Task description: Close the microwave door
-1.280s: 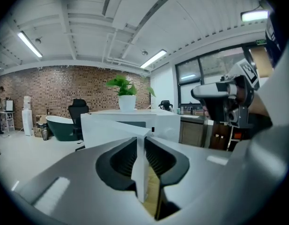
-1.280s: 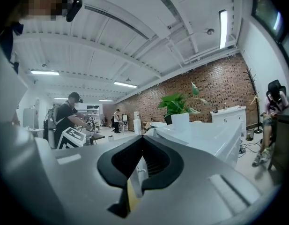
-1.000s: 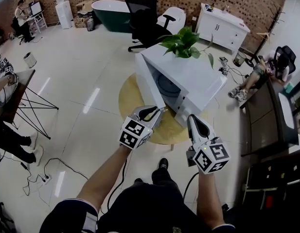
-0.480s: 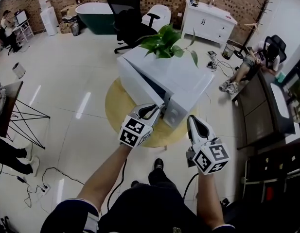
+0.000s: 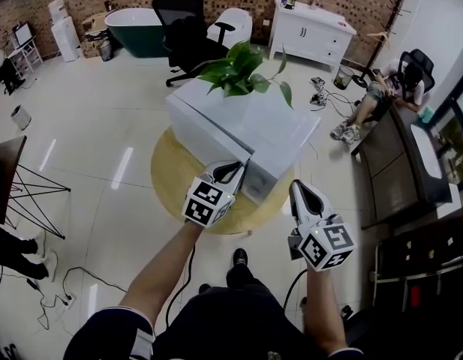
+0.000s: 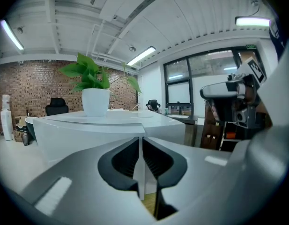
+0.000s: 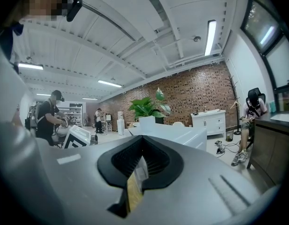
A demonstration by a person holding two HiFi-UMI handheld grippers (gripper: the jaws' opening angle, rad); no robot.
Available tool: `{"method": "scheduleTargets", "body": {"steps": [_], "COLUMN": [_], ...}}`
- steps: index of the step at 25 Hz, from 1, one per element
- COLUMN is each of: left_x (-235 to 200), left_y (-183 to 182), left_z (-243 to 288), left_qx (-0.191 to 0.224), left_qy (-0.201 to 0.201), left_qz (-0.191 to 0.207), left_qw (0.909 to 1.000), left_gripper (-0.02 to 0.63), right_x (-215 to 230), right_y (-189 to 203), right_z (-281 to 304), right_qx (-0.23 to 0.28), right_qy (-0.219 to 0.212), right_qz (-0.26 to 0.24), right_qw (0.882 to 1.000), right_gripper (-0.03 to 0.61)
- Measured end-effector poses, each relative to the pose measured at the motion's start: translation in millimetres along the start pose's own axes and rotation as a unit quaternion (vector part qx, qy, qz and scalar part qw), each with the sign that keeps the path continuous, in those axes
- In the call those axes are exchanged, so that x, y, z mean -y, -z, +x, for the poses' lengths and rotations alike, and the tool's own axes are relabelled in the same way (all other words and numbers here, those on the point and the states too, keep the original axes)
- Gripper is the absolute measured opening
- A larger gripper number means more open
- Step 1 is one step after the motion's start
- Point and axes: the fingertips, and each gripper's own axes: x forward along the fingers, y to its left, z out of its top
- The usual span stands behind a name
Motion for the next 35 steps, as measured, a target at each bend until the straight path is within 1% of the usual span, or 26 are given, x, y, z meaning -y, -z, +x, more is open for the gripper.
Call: {"method": "scheduleTargets", "body": {"steps": [2, 3, 4, 10, 14, 18, 22, 26, 31, 35], "left_x": [-1.7, -2.7, -3.4, -1.8, -3.0, -4.1, -5.6, -5.5, -3.7, 2.8], "left_y": [0.0, 0.0, -0.1, -0.1, -0.5, -3.0, -3.4, -3.2, -1.2, -2.2], "left_z": [0.8, 1.0, 1.1, 1.1, 2.1, 9.2, 21.1, 20.5, 18.4, 0.5], "left_qx": [0.003, 0.004, 0.004, -0.001, 0.002, 0.007, 0.002, 0.019, -0.005, -0.006], "left_qy": [0.001, 0.001, 0.003, 0.007, 0.004, -0.002, -0.007, -0.009, -0.005, -0.007], "left_qz": [-0.001, -0.001, 0.0, 0.005, 0.0, -0.014, -0.017, -0.025, -0.016, -0.019], "left_qw": [1.0, 1.0, 1.0, 1.0, 1.0, 0.9999, 0.9998, 0.9995, 0.9998, 0.9998], "left_gripper": [0.028, 0.008, 0.003, 0.003, 0.005, 0.005, 0.012, 0.012, 0.012, 0.012], "right_x": [3.1, 4.0, 4.1, 2.2, 3.7, 8.1, 16.2, 24.3, 17.2, -0.1], "right_y": [-0.5, -0.4, 0.0, 2.2, 4.5, 6.0, 5.4, 4.7, 3.0, -2.1], "right_z": [0.8, 1.6, 2.6, 7.5, 10.1, 10.0, 9.3, 9.2, 16.2, 21.2], "right_qx": [0.0, -0.001, -0.001, -0.004, -0.006, -0.01, -0.012, -0.011, -0.007, -0.002], "right_qy": [0.0, 0.0, -0.001, -0.008, -0.01, -0.009, -0.002, 0.001, -0.011, -0.028], "right_qz": [0.0, 0.0, 0.0, 0.003, 0.005, 0.004, 0.004, 0.006, 0.009, 0.004], "right_qw": [1.0, 1.0, 1.0, 1.0, 1.0, 1.0, 1.0, 1.0, 1.0, 1.0], "right_gripper": [0.001, 0.0, 0.001, 0.0, 0.001, 0.0, 0.0, 0.0, 0.0, 0.0]}}
